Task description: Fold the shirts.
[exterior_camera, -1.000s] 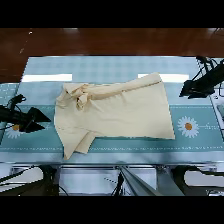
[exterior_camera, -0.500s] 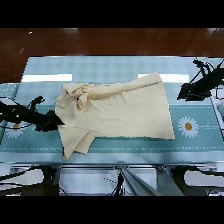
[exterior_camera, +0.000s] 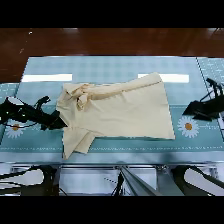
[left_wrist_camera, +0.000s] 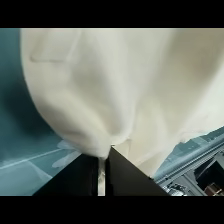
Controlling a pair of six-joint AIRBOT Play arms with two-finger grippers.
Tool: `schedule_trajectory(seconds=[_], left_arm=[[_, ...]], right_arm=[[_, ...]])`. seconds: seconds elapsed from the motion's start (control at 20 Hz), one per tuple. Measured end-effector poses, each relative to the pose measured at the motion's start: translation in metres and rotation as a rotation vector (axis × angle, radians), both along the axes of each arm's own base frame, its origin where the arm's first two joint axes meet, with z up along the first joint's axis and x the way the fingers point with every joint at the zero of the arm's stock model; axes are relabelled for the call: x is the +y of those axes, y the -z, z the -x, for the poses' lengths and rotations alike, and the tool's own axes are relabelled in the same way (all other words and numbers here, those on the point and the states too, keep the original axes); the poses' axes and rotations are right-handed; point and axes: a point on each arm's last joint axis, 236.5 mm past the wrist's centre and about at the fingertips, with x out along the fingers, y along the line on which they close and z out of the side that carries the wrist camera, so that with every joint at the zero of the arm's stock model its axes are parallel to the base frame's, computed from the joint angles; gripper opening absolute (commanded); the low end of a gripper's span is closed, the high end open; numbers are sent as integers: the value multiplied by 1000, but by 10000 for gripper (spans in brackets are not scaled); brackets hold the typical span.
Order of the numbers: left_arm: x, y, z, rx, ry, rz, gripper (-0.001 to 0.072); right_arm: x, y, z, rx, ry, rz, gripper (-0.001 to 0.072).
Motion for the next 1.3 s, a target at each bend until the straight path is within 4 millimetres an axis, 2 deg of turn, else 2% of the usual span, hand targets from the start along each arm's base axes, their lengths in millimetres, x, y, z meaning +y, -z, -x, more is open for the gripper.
schedule_trajectory(seconds=[0.15, 0.25, 0.45, 0.7, 0.75, 0.85, 0.95, 1.0, 1.05, 1.15, 1.2, 1.3], left_arm=[[0, -4, -6, -44, 6, -4, 33], [4, -5, -14, -86, -2, -24, 33], [6, -11, -19, -130, 10, -38, 33], [-5, -22, -24, -163, 3, 16, 33], [-7, -24, -26, -170, -3, 25, 33], [-10, -27, -29, -181, -11, 41, 33], [-13, -29, -32, -192, -17, 56, 33], [-14, -31, -34, -200, -22, 65, 32], [-16, -33, -37, -210, -26, 75, 32], [-20, -45, -47, -255, -38, 100, 31], [-21, -54, -55, -289, -46, 110, 31], [-23, -87, -77, -400, -62, 124, 32]], right_arm=[[24, 19, 30, -6, 79, -116, 600], [35, 28, 41, -5, 102, -156, 581], [47, 38, 46, -21, 142, -197, 579], [56, 55, 54, -11, 184, -220, 561], [62, 58, 56, -3, 192, -246, 483], [72, 65, 58, 0, 195, -290, 442], [80, 69, 53, -25, 197, -332, 222], [81, 71, 49, -47, 199, -341, 60], [83, 71, 45, -70, 194, -352, 30], [91, 63, 32, -134, 181, -403, 30], [96, 53, 25, -169, 161, -443, 29], [101, 26, 9, -255, 93, -503, 29]])
